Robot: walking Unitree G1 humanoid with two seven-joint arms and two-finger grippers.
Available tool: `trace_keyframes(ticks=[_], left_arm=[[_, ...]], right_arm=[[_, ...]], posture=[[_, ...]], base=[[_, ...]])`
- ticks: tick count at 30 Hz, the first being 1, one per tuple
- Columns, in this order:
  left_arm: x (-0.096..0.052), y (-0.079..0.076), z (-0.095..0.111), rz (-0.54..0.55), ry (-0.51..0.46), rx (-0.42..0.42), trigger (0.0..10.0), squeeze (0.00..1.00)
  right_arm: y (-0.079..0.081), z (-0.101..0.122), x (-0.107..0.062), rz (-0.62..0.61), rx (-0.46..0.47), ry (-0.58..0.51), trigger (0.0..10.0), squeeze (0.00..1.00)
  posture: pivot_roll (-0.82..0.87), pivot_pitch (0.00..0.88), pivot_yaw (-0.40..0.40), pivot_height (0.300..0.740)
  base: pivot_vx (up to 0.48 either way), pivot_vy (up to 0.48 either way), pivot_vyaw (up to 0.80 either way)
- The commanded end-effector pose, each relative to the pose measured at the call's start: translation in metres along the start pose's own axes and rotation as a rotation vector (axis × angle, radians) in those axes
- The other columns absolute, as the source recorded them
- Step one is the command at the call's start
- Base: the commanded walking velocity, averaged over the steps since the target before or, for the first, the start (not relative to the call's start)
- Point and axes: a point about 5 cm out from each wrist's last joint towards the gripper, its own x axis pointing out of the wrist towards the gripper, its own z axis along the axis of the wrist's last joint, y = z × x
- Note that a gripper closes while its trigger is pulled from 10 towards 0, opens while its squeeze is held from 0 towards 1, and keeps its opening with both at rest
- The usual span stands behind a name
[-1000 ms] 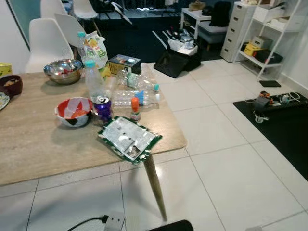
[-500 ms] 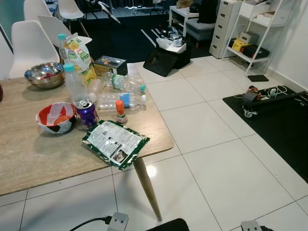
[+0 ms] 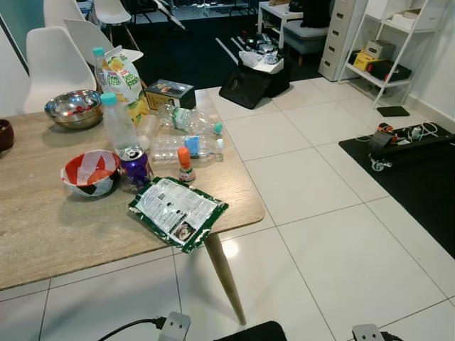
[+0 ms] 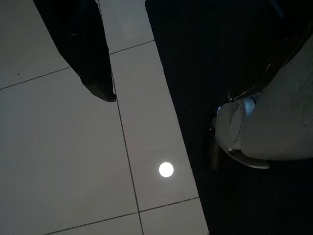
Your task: Restocking fridge
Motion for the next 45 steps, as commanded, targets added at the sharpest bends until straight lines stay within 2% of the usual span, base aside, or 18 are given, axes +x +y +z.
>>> trace_keyframes(ticks=[1, 9, 15, 19, 25, 29, 37, 45], left_arm=[[0.000, -0.002, -0.003, 0.004, 0.009, -0.020, 10.0, 0.00], [-0.001, 0.003, -0.004, 0.046, 0.005, -0.068, 10.0, 0.00], [-0.001, 0.005, -0.002, 0.054, 0.001, -0.041, 10.0, 0.00], [-0.001, 0.009, 0.004, 0.081, -0.013, -0.059, 10.0, 0.00], [-0.002, 0.013, 0.001, 0.105, -0.001, -0.079, 10.0, 0.00], [-0.003, 0.017, -0.001, 0.133, 0.004, -0.080, 10.0, 0.00], [-0.002, 0.013, -0.001, 0.127, 0.004, -0.081, 10.0, 0.00], [-0.001, 0.007, -0.001, 0.114, 0.007, -0.072, 10.0, 0.00]], right_arm=[[-0.001, 0.000, 0.000, -0.010, 0.019, 0.004, 10.0, 0.00], [0.000, 0.000, 0.000, -0.016, 0.014, 0.009, 10.0, 0.00], [0.000, -0.002, 0.000, -0.024, 0.033, 0.010, 10.0, 0.00], [0.000, -0.010, -0.001, -0.022, 0.027, 0.033, 10.0, 0.00], [0.001, -0.011, -0.001, -0.023, 0.030, 0.038, 10.0, 0.00], [0.000, -0.008, -0.001, -0.016, -0.014, 0.032, 10.0, 0.00], [-0.010, -0.001, -0.001, -0.041, -0.030, 0.023, 10.0, 0.00], [-0.005, 0.000, 0.000, -0.037, -0.029, 0.023, 10.0, 0.00]], posture=[[0.02, 0.000, -0.010, 0.740], [0.02, 0.000, -0.003, 0.740], [0.01, 0.000, 0.008, 0.740], [0.02, 0.000, 0.010, 0.740], [0.03, 0.000, 0.020, 0.740], [0.04, 0.000, 0.010, 0.740], [0.05, 0.000, -0.011, 0.740], [0.06, 0.000, -0.040, 0.740]], base=[[0.000, 0.000, 0.00], [0.000, 0.000, 0.00], [0.000, 0.000, 0.00], [0.000, 0.000, 0.00], [0.000, 0.000, 0.00], [0.000, 0.000, 0.00], [0.000, 0.000, 0.00], [0.000, 0.000, 0.00]])
